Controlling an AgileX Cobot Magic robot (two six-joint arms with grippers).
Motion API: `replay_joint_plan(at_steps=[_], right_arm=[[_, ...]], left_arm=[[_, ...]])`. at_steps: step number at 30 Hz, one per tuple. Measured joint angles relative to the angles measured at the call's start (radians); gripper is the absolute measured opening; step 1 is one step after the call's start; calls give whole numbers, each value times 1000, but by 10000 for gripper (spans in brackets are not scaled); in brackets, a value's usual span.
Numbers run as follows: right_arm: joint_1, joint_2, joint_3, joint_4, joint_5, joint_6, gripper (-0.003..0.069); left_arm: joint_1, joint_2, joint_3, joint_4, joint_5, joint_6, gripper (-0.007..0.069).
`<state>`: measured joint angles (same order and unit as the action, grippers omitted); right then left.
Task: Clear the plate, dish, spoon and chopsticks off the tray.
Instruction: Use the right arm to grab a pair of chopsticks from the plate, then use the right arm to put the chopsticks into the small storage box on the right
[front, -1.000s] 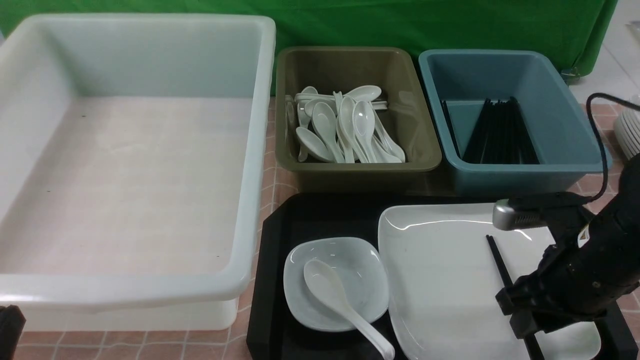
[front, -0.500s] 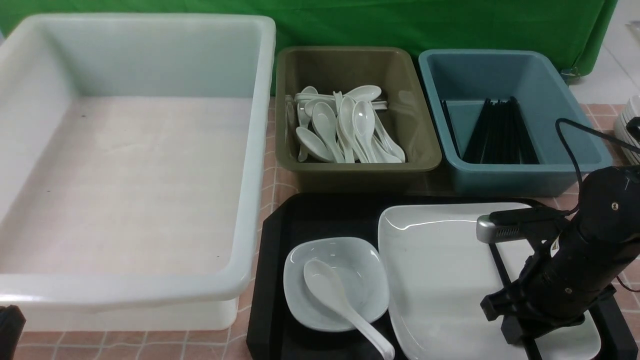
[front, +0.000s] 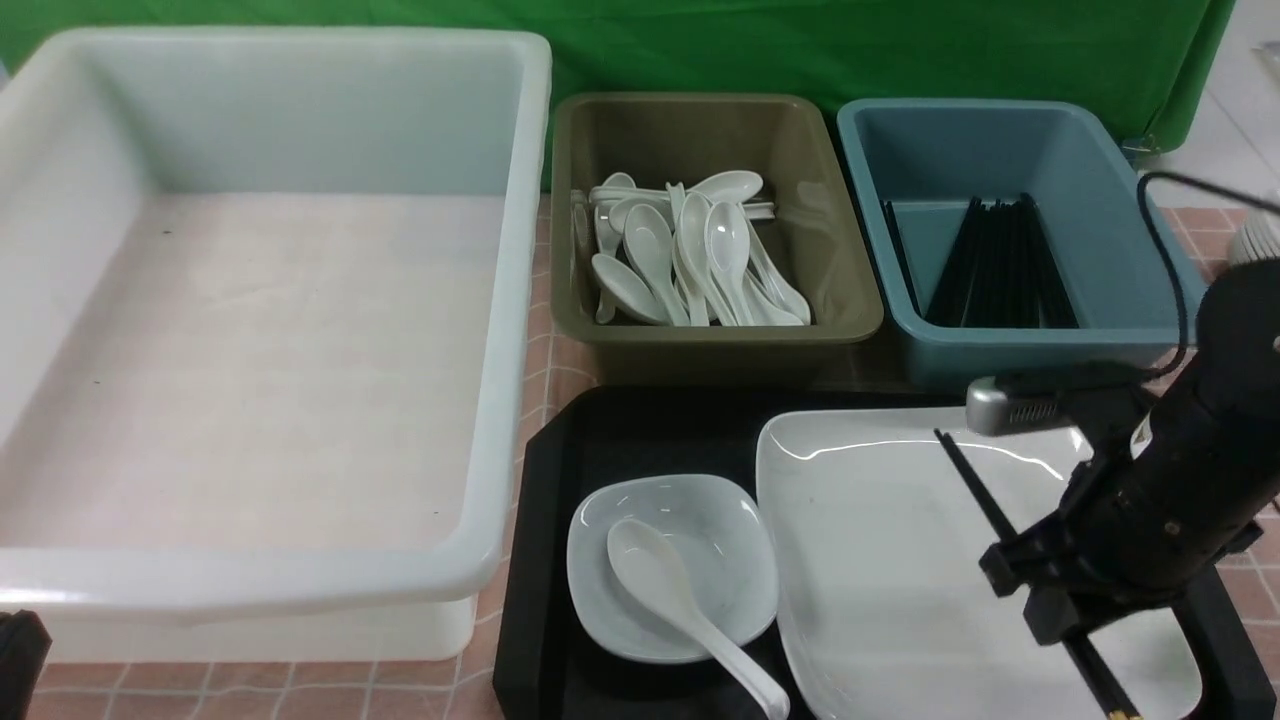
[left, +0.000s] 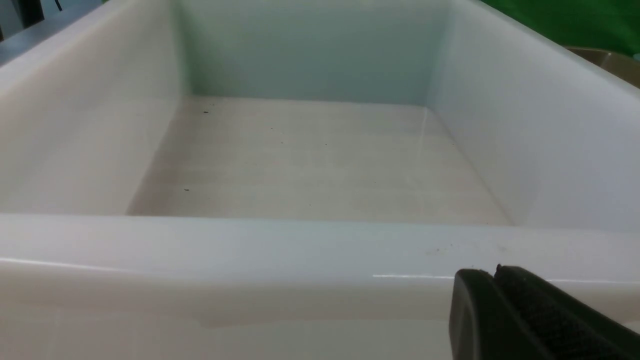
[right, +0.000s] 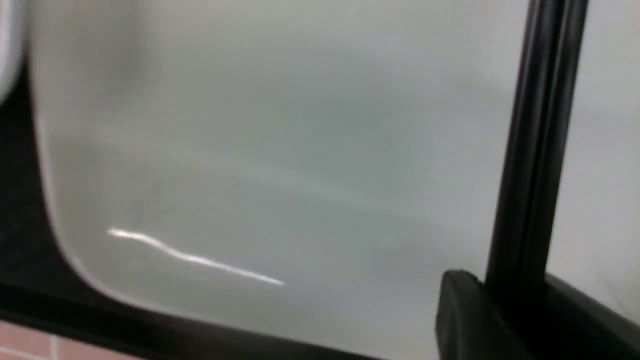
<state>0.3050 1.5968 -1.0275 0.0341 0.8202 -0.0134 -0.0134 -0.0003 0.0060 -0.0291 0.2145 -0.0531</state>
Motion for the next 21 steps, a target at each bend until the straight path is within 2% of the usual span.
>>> replay_joint_plan(at_steps=[5,8,13,16,18,21], right_arm=[[0,-124,-53,-1,-2,-6,167],[-12,-188,-120,-1,-129,-6,167],[-75,-154,-198,-1,-401,6,167],[-131,-65,-227,-1,-677,13,167],[-145,-23,-230,-1,-759,13,167],[-170,106,-231,-1,-1011,13,167]], left_arm=[[0,0,0,0,0,0,21],[0,0,0,0,0,0,21],[0,0,0,0,0,0,21],[0,0,0,0,0,0,21],[0,0,0,0,0,0,21],[0,0,0,0,0,0,21]])
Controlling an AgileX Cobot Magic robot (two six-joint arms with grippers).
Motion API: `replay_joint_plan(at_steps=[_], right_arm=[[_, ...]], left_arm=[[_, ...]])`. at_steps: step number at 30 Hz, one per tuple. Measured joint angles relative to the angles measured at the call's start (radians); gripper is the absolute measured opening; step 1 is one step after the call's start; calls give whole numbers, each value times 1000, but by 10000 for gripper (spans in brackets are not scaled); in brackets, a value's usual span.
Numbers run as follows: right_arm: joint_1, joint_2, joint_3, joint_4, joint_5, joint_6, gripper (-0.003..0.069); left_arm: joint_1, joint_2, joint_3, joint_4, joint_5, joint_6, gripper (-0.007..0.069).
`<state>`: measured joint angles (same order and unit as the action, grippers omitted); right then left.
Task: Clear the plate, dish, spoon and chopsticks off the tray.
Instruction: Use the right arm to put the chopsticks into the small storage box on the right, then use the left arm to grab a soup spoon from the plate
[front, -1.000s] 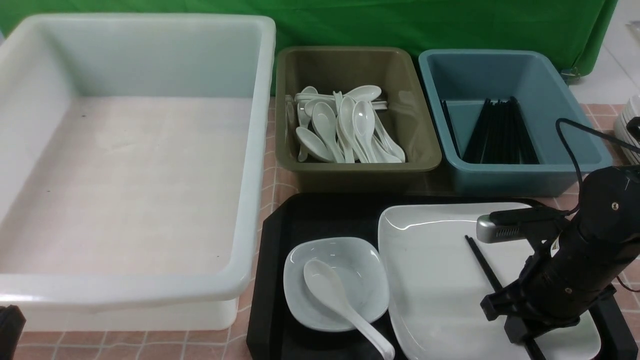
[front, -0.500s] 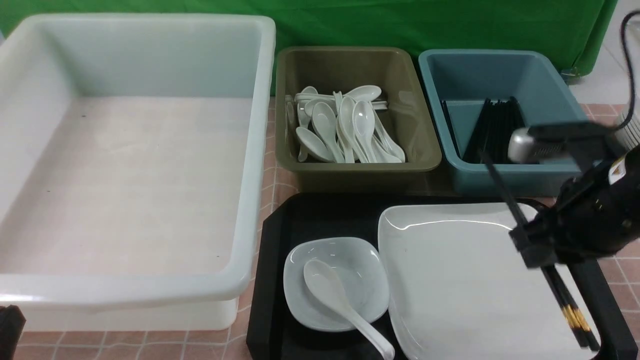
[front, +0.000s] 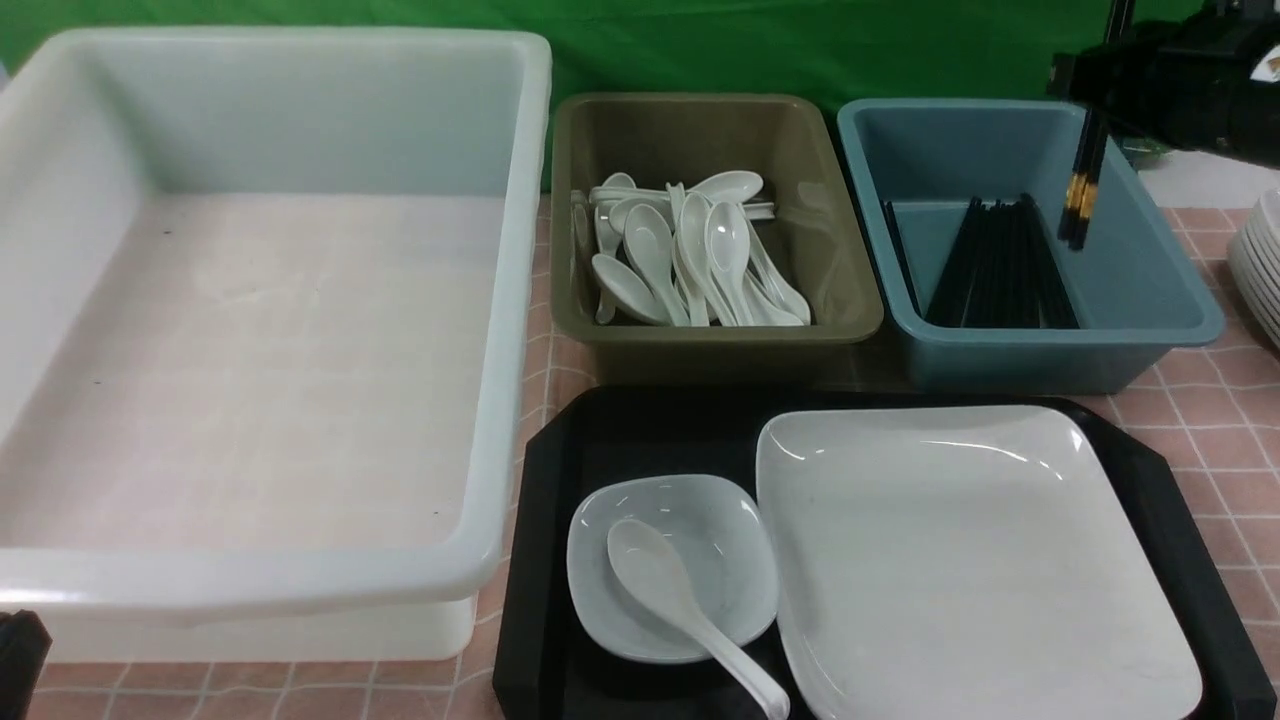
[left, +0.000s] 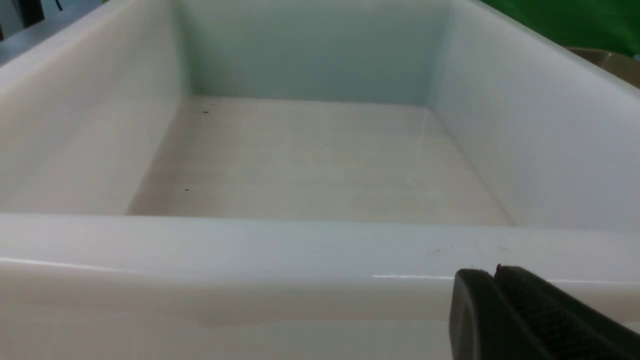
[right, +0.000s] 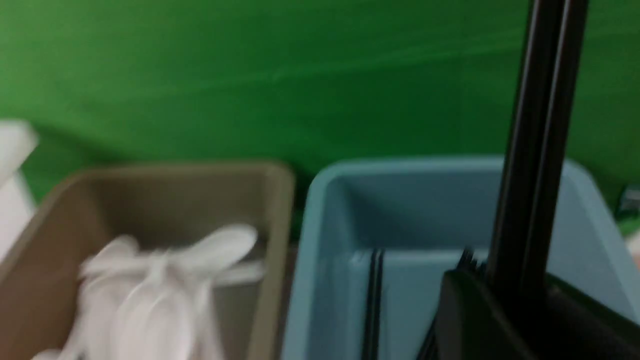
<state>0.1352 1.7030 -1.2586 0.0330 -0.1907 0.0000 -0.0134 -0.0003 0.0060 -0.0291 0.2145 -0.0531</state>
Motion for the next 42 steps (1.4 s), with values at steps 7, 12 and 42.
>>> replay_joint_plan(at_steps=[7,12,42], right_arm=[[-5,231,0,1,-183,18,241],[-5,274,0,1,-84,70,379],[29,-894,271,3,1320,-39,33]], left_arm=[[0,0,0,0,0,-2,21],[0,0,0,0,0,-2,21],[0,0,0,0,0,-1,21]])
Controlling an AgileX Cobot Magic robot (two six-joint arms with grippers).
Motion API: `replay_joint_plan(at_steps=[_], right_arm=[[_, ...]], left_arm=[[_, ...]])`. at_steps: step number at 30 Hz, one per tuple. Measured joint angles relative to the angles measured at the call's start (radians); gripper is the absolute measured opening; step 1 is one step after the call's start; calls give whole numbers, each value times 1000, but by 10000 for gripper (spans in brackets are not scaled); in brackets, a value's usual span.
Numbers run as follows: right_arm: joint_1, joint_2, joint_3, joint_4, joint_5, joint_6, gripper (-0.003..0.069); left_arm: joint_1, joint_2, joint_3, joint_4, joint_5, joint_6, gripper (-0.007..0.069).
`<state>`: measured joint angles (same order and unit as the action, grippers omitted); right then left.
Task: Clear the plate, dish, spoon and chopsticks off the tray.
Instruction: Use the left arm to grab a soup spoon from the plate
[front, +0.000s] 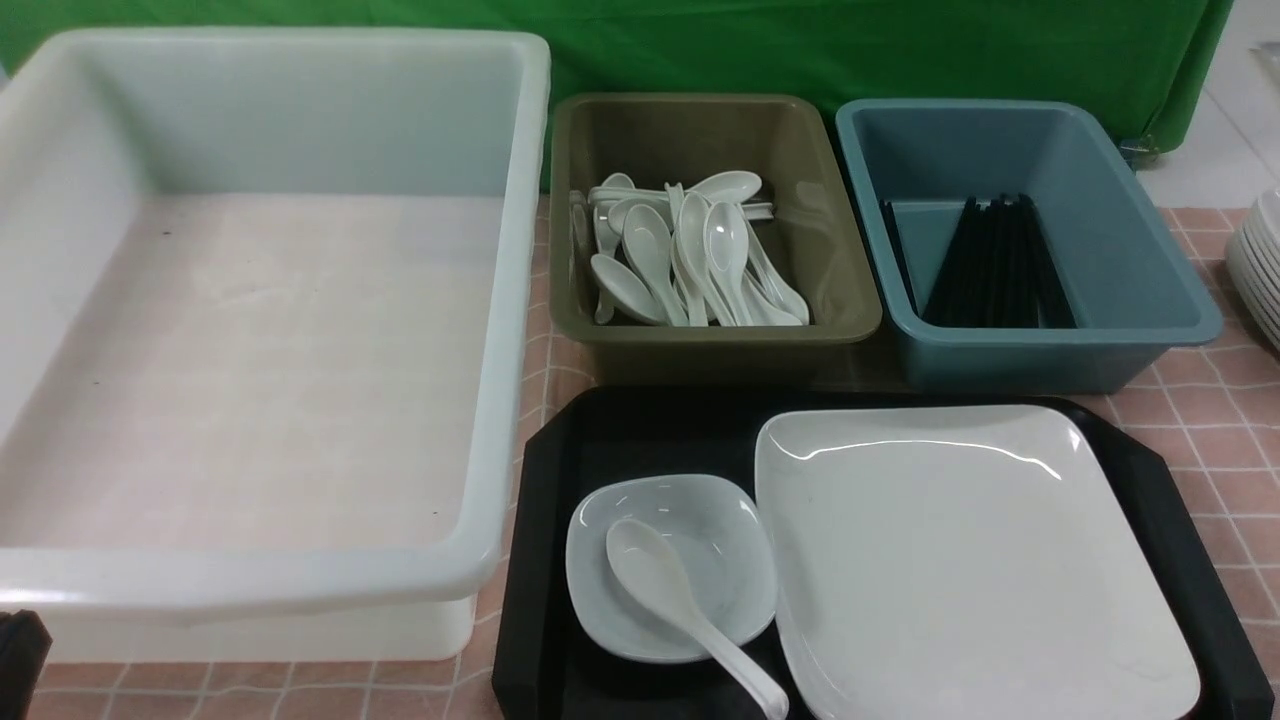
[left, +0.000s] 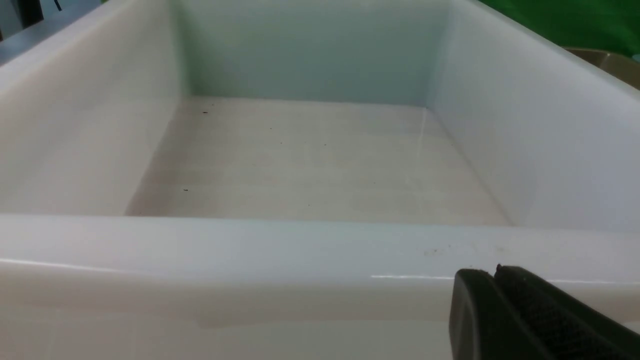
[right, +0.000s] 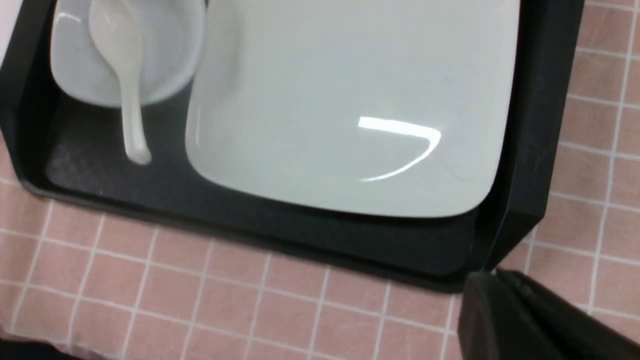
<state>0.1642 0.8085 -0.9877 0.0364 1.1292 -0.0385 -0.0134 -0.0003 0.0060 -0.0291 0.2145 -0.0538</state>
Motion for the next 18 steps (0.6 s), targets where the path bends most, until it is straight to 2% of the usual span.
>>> replay_joint_plan(at_steps=[2,4,6,7,8,9,12,15,18], right_arm=[[0,-114,84,0,-2,-4,34],[0,-194,139,-3,-8,-8,36],[0,-264,180,-3,-19,-9,38],[0,-303,200,-3,-25,-10,40],[0,-314,205,-3,-26,-11,41],[0,-338,216,-4,-33,-11,42],[0,-382,229,-4,-42,-11,45],[0,-389,229,-5,-52,-10,50],[0,-389,230,-5,-56,-5,53]], left_arm=[[0,0,0,4,-4,-2,21],[0,0,0,-50,-29,-33,21],[0,0,0,-169,-61,-113,21],[0,0,0,-309,-92,-178,21],[0,0,0,-352,-100,-199,21],[0,0,0,-477,-123,-257,21],[0,0,0,-684,-156,-337,21],[0,0,0,-784,-188,-423,21],[0,0,-21,-833,-163,-470,21]])
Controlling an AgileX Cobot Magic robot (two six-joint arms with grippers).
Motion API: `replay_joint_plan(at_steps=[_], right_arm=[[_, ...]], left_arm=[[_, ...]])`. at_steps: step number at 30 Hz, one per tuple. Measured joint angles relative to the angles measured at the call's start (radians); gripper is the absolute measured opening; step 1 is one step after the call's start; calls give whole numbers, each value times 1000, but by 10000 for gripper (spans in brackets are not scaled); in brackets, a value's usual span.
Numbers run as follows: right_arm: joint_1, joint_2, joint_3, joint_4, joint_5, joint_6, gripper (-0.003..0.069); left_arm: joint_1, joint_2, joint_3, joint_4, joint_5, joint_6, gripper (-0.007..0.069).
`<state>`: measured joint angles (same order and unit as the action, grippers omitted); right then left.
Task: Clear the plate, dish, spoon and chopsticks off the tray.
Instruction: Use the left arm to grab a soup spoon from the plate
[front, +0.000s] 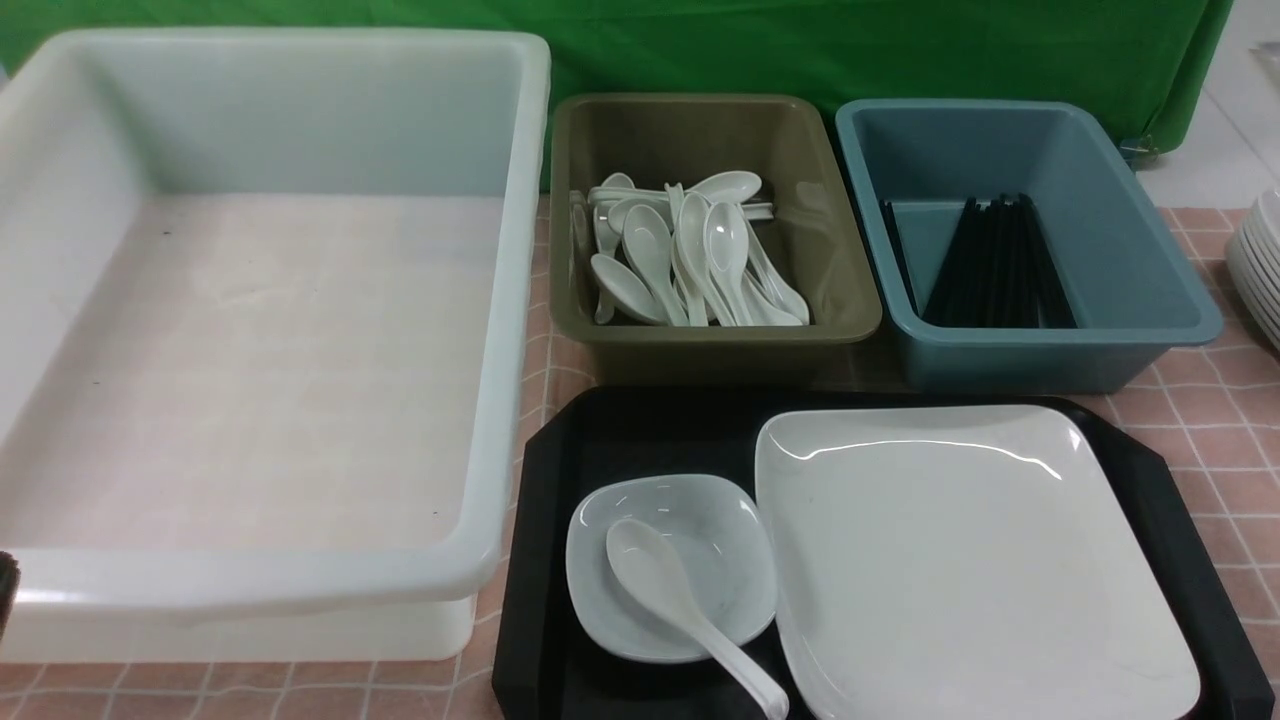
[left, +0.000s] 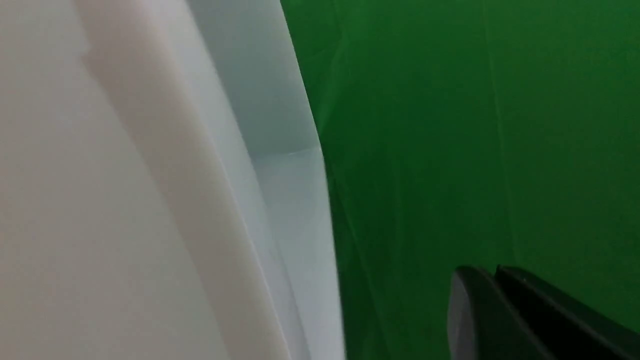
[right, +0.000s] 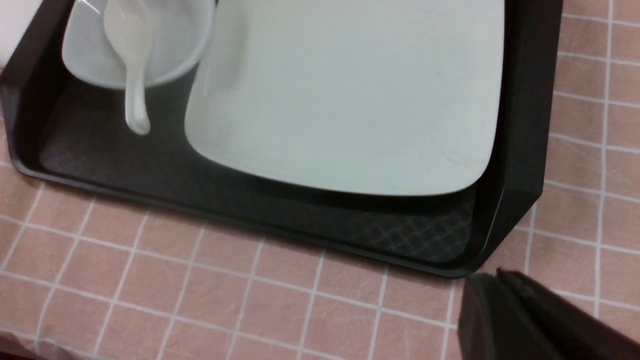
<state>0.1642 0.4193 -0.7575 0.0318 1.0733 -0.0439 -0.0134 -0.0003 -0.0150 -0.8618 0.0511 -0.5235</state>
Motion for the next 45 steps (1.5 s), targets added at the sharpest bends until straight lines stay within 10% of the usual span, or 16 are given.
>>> replay_joint_plan(at_steps=[8,12,20,24,31,39,45], right_arm=[[0,0,1,0,-4,9,69],[0,0,1,0,-4,9,78],[0,0,5,-5,-5,-2,92],[0,0,7,-9,-7,-2,98],[1,0,7,-14,-18,-6,115],[1,0,7,-14,-29,-6,126],[1,0,7,-14,-29,-6,134]], left_arm=[[0,125,-596,184,247,267,21],[0,460,-962,253,713,433,21],[-65,1095,-1467,-32,1131,733,21],[-251,1251,-1472,15,1130,676,21],[-698,1472,-1431,523,1174,412,21],[-784,1686,-1431,522,1170,387,76],[-771,1851,-1445,590,1155,284,255]])
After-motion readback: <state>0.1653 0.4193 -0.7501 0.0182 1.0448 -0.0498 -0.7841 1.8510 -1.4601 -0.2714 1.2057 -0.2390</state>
